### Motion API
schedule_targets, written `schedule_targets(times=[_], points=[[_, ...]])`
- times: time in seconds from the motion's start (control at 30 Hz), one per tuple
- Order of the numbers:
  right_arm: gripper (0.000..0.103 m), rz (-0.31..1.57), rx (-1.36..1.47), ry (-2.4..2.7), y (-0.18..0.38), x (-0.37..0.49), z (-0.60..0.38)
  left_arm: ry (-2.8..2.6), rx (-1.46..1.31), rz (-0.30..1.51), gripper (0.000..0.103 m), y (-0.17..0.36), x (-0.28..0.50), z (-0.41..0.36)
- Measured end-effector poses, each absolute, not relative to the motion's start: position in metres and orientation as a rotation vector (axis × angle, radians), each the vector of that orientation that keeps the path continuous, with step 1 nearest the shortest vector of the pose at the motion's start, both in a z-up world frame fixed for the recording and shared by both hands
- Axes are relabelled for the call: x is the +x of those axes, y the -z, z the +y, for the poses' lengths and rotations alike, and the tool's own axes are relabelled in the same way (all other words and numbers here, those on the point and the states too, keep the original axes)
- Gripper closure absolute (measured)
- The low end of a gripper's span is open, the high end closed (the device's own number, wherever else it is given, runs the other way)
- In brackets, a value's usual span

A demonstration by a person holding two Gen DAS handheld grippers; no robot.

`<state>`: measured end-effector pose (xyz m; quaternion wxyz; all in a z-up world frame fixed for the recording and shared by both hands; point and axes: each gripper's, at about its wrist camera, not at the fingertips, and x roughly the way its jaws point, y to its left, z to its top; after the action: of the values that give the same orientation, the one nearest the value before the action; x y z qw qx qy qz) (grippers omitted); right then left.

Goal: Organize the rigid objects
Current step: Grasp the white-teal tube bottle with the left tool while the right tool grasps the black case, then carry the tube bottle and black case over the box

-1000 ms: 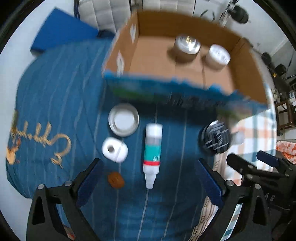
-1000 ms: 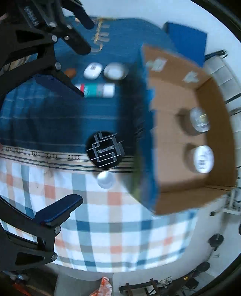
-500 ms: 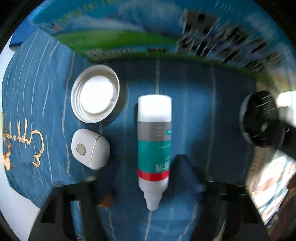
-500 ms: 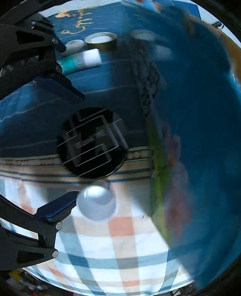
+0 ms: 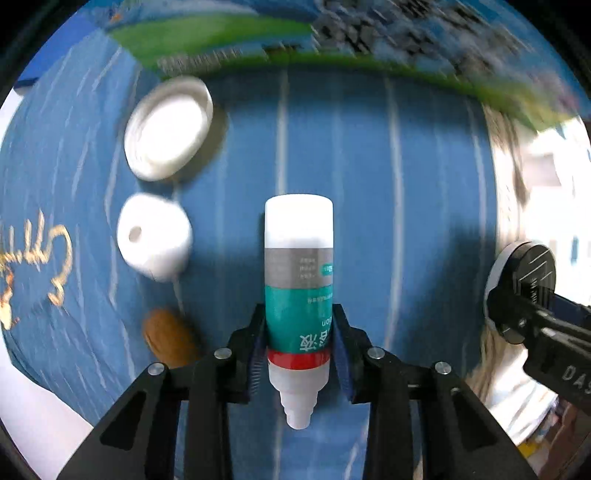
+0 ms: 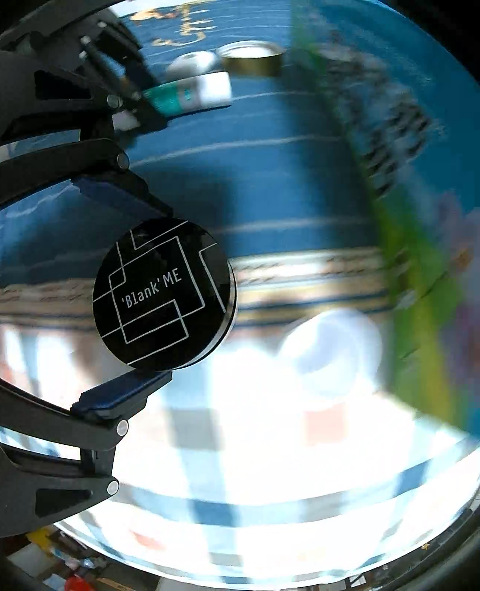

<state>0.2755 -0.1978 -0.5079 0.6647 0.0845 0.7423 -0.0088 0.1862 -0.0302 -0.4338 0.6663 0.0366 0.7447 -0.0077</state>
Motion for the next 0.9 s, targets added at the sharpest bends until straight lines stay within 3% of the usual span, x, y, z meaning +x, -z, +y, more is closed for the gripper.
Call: schedule_targets(times=[0.17, 0.27, 0.43, 0.57, 0.67, 0.77, 0.9], points=[[0.022, 1.745, 0.169, -0.004, 0.513, 0.224, -0.206, 0.066, 0.035, 1.727, 0.071, 0.441, 0.160, -0.039], [0.022, 1.773, 0.181, -0.021, 0.517, 0.205, -0.207, 0.071, -0.019, 1.744, 0.065, 0.441, 0.166, -0.036], [0.020, 1.774, 0.195, 0.004, 0.523, 0.201, -0.208, 0.079, -0.054, 1.785, 0.064, 0.439, 0.183, -0.026], [0.017, 1.788, 0.189, 0.025, 0.531, 0.208, -0.203, 0.074, -0.039, 1.788, 0.065, 0.441, 0.188, -0.026], [0.017, 1.800, 0.122, 0.042, 0.535, 0.212, -0.197, 0.058, 0.017, 1.762, 0.073, 0.442, 0.184, -0.043], [0.026, 1.793, 0.019, 0.065, 0.537, 0.206, -0.183, 0.056, 0.017, 1.749, 0.073, 0.438, 0.177, -0.047], [0.027, 1.779, 0.013, 0.068, 0.534, 0.202, -0.178, 0.054, 0.001, 1.737, 0.073, 0.430, 0.165, -0.044]])
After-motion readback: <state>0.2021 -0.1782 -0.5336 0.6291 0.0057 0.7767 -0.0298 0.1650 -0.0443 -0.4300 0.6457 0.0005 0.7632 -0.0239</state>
